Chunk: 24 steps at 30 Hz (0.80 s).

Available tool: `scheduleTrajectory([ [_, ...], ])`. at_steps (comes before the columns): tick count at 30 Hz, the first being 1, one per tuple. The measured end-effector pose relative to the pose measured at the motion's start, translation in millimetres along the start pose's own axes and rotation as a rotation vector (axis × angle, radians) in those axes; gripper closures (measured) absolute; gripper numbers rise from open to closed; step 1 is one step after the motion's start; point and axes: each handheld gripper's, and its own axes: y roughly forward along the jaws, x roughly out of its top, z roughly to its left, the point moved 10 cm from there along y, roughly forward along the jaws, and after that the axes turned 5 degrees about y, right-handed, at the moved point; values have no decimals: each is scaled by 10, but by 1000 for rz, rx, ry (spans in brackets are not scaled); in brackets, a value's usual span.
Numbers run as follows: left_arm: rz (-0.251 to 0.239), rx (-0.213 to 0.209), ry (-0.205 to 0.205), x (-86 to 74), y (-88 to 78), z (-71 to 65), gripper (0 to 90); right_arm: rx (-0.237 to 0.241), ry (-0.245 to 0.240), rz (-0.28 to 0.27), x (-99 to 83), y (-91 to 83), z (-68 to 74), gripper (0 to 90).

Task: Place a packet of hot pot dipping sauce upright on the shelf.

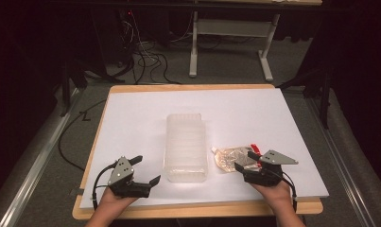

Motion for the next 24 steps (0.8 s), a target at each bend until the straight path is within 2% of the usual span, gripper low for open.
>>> scheduleTrajectory([
  [2,-2,2,0,3,1,0,58,6,5,19,11,93,31,281],
  [12,0,-1,5,2,6,-11,58,33,9,36,36,226,117,351],
  [14,2,-3,6,0,5,-8,58,52,9,62,28,323,146,377],
  [19,1,-4,6,-1,2,-5,58,57,18,86,16,443,149,384],
  [24,0,-2,4,-2,1,2,58,76,-9,96,7,470,237,427],
])
